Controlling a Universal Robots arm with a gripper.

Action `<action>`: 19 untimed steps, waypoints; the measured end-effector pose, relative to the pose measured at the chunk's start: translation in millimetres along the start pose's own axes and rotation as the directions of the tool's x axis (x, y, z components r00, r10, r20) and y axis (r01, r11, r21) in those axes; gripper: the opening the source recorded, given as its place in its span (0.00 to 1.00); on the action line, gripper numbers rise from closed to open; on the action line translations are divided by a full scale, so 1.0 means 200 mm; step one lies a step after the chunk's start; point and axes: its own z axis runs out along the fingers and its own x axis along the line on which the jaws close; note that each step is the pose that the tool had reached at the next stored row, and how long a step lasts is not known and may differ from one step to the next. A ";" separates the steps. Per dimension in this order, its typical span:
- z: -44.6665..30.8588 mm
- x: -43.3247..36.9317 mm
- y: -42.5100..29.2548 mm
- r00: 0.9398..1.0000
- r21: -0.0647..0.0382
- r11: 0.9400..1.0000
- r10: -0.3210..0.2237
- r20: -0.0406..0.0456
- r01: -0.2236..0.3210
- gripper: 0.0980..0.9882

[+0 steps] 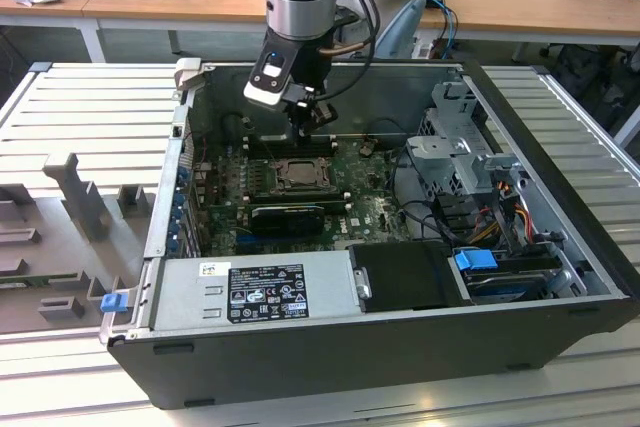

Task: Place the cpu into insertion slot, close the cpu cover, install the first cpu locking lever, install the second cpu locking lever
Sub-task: 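Install the first cpu locking lever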

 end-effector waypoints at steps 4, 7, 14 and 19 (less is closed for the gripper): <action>0.000 0.000 0.000 1.000 0.001 1.000 -0.023 -0.002 0.023 0.01; 0.000 0.000 0.000 0.999 0.001 0.999 -0.040 -0.003 0.040 0.01; 0.000 0.000 0.000 0.994 0.002 0.994 -0.108 -0.007 0.108 0.01; 0.000 0.000 0.000 0.990 0.003 0.990 -0.139 -0.009 0.140 0.01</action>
